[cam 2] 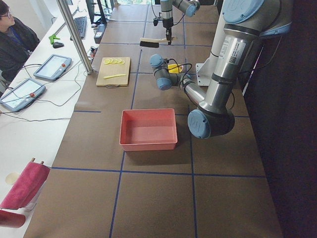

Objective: Sweep and dump trash into bin
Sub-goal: 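Lift the brush away from the dustpan with the right gripper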

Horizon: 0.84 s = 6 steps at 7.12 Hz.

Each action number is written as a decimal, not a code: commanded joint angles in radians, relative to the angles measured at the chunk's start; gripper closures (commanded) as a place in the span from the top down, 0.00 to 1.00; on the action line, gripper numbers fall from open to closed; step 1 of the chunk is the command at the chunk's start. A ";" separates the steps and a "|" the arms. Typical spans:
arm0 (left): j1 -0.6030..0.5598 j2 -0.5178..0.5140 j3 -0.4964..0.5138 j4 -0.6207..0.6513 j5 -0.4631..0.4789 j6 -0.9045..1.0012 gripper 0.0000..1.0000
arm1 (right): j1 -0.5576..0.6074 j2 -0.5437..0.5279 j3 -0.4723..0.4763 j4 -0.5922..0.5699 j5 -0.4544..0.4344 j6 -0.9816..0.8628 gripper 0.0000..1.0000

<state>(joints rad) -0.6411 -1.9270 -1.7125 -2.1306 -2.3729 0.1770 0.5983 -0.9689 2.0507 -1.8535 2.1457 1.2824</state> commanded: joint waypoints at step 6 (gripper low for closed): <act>-0.230 0.025 -0.024 -0.065 -0.026 -0.059 0.00 | 0.109 -0.007 0.040 -0.052 -0.013 0.000 0.00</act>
<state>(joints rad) -0.8289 -1.9142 -1.7307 -2.1948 -2.3803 0.1234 0.6901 -0.9719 2.0921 -1.9050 2.1324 1.2824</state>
